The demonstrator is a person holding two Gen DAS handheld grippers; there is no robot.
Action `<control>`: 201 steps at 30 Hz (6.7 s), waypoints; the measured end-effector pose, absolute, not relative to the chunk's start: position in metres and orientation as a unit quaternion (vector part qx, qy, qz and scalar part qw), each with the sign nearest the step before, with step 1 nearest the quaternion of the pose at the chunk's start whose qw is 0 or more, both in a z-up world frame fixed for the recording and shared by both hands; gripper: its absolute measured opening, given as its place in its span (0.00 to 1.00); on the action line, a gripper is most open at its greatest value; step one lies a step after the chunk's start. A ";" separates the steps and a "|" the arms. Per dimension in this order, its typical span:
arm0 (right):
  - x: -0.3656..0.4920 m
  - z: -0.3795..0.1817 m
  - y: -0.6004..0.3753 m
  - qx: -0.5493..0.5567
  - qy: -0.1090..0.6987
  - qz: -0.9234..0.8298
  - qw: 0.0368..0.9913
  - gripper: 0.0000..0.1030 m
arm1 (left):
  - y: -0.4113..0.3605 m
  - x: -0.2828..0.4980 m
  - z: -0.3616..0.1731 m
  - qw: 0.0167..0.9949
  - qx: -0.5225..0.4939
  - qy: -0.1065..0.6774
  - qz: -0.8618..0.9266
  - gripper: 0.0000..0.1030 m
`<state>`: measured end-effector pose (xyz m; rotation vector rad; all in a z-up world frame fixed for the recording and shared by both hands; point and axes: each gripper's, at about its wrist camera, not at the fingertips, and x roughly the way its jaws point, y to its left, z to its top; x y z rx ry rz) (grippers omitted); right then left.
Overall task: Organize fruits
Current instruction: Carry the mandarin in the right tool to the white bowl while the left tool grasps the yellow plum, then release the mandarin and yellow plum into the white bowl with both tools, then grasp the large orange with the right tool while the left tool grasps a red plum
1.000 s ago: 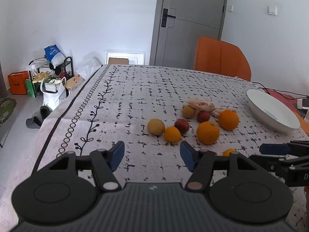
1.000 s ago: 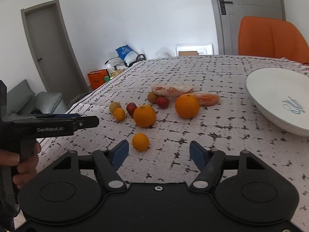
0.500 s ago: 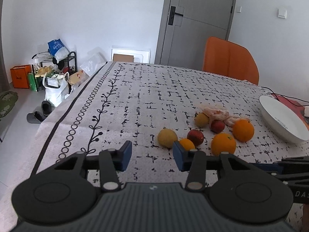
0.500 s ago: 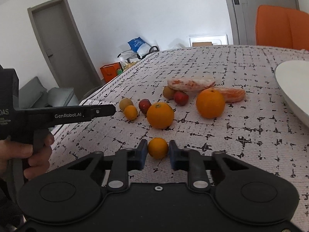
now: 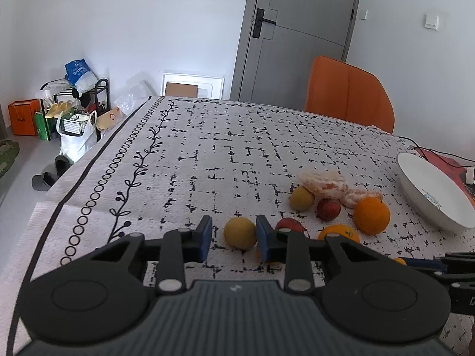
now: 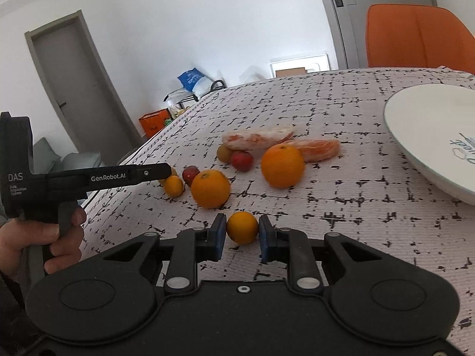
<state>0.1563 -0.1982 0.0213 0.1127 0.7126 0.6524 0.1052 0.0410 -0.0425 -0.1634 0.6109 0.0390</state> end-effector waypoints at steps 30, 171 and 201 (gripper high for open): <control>0.153 0.035 -0.276 0.092 0.292 0.244 0.920 0.21 | -0.021 0.106 -0.014 0.959 -0.047 0.278 -0.041 0.21; 0.180 0.041 -0.208 0.006 0.322 0.276 0.906 0.37 | 0.019 0.119 -0.045 0.937 -0.130 0.325 -0.003 0.31; 0.196 0.031 -0.190 0.009 0.333 0.267 0.904 0.33 | 0.036 0.099 -0.028 0.946 -0.139 0.291 0.005 0.22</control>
